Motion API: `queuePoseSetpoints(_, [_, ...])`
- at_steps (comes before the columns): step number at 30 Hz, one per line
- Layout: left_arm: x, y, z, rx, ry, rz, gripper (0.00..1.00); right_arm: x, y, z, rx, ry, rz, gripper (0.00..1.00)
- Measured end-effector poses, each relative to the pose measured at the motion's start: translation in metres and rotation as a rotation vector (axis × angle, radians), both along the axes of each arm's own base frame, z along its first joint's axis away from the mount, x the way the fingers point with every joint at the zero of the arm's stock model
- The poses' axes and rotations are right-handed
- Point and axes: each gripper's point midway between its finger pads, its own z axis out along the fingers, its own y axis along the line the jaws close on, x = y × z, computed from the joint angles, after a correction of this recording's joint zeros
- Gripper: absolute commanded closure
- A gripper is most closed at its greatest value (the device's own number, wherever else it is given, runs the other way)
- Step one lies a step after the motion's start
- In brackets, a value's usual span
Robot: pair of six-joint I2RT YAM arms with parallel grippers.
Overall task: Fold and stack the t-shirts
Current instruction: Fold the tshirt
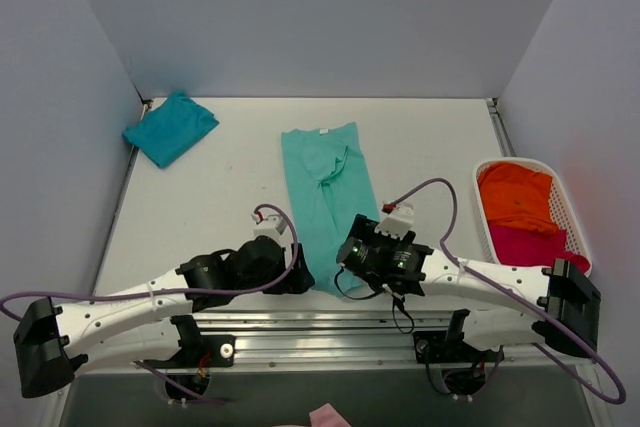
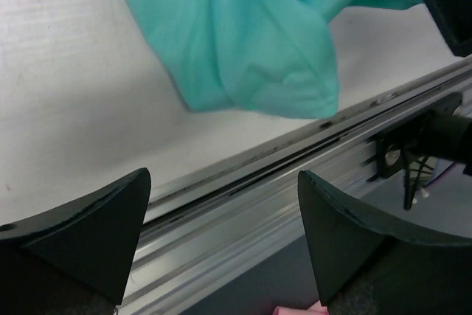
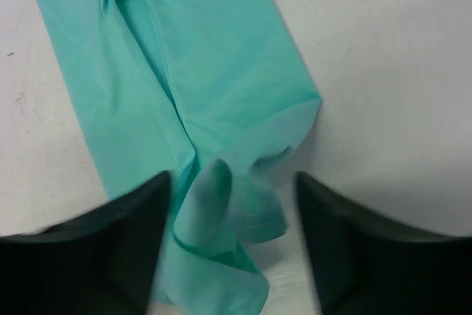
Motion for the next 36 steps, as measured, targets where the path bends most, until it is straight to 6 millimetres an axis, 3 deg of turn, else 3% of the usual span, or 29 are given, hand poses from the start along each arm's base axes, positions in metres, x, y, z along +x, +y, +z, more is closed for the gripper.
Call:
queuePoseSetpoints(1, [-0.010, 0.002, -0.006, 0.015, 0.012, -0.016, 0.10, -0.007, -0.001, -0.002, -0.002, 0.008, 0.005, 0.00])
queuePoseSetpoints(6, [-0.046, 0.010, -0.034, 0.098, 0.074, -0.059, 0.10, -0.038, -0.014, -0.021, -0.034, 0.054, 0.012, 0.00])
queuePoseSetpoints(11, [-0.071, -0.001, -0.054, 0.135, 0.098, -0.104, 0.10, -0.049, -0.022, -0.029, -0.048, 0.068, -0.015, 0.00])
queuePoseSetpoints(17, [-0.068, -0.015, -0.100, 0.231, 0.115, -0.079, 0.12, -0.052, -0.028, -0.033, -0.064, 0.065, -0.040, 0.00])
queuePoseSetpoints(20, [-0.070, -0.022, -0.113, 0.262, 0.127, -0.076, 0.13, -0.052, -0.028, -0.033, -0.059, 0.061, -0.044, 0.00])
queuePoseSetpoints(26, [-0.068, -0.048, -0.107, 0.226, 0.131, -0.071, 0.14, -0.054, -0.031, -0.035, -0.056, 0.058, -0.044, 0.01])
queuePoseSetpoints(31, [-0.064, -0.057, -0.096, 0.187, 0.112, -0.062, 0.14, -0.054, -0.031, -0.035, -0.051, 0.054, -0.045, 0.01])
queuePoseSetpoints(36, [-0.024, -0.059, -0.064, 0.129, -0.022, 0.045, 0.14, -0.052, -0.030, -0.034, -0.051, 0.046, -0.045, 0.02])
